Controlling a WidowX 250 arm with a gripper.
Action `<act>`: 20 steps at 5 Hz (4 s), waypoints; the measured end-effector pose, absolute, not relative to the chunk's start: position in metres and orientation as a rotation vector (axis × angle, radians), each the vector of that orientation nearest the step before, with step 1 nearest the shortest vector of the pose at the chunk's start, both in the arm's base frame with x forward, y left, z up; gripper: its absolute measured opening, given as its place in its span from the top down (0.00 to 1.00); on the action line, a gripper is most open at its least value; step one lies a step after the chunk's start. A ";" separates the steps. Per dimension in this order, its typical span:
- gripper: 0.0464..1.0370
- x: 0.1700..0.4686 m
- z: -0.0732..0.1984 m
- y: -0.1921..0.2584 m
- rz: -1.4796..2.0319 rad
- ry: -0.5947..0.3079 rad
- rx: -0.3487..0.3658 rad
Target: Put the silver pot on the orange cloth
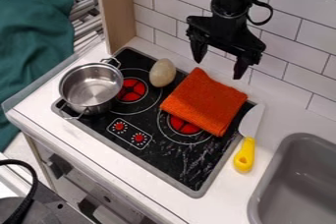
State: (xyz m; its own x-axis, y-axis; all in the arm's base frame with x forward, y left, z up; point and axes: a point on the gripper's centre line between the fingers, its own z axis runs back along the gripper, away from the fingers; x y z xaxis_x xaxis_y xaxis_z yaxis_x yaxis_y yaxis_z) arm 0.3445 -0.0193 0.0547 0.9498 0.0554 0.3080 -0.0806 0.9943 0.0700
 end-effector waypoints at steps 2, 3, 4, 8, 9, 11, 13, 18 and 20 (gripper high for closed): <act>0.04 0.340 0.038 0.014 0.134 -0.266 0.048; 0.04 0.329 0.034 0.061 0.247 -0.242 0.048; 0.04 0.306 0.022 0.102 0.334 -0.192 0.055; 0.08 0.270 -0.042 0.128 0.413 -0.038 -0.057; 0.37 0.275 -0.044 0.127 0.406 -0.059 -0.051; 0.88 0.273 -0.038 0.126 0.360 -0.067 -0.003; 0.99 0.290 0.021 0.100 0.351 -0.159 0.129; 0.99 0.345 0.009 -0.030 0.117 -0.123 0.131; 0.99 0.355 -0.011 -0.041 0.061 -0.093 0.103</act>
State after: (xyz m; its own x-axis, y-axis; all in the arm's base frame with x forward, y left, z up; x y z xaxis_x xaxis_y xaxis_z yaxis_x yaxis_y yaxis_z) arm 0.3549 -0.0414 -0.0112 0.9938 0.0557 0.0962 -0.0652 0.9929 0.0995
